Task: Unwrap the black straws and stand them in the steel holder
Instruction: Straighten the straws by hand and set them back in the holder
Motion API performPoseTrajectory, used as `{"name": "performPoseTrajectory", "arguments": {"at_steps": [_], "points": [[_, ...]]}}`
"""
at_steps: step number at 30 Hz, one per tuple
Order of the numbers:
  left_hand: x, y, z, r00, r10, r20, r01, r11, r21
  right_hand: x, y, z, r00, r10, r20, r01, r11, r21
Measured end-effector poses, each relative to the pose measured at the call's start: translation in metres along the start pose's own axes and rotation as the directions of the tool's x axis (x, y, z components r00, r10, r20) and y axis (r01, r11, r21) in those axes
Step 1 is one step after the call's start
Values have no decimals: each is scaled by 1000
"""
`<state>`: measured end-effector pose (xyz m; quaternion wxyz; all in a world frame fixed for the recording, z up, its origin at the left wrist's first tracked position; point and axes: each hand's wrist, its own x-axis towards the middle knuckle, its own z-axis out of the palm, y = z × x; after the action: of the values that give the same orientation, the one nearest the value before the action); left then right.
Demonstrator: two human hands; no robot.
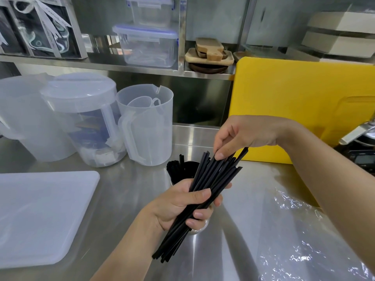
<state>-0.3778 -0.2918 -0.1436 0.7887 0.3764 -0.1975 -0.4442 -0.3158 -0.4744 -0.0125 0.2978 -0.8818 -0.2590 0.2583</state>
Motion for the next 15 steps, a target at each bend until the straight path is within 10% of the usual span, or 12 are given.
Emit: {"name": "performPoseTrajectory", "arguments": {"at_steps": [15], "points": [[-8,-3,-8,1000,-15,-27,17,997,81,0,20,-19,997,-17,-77,23,997,79]]}}
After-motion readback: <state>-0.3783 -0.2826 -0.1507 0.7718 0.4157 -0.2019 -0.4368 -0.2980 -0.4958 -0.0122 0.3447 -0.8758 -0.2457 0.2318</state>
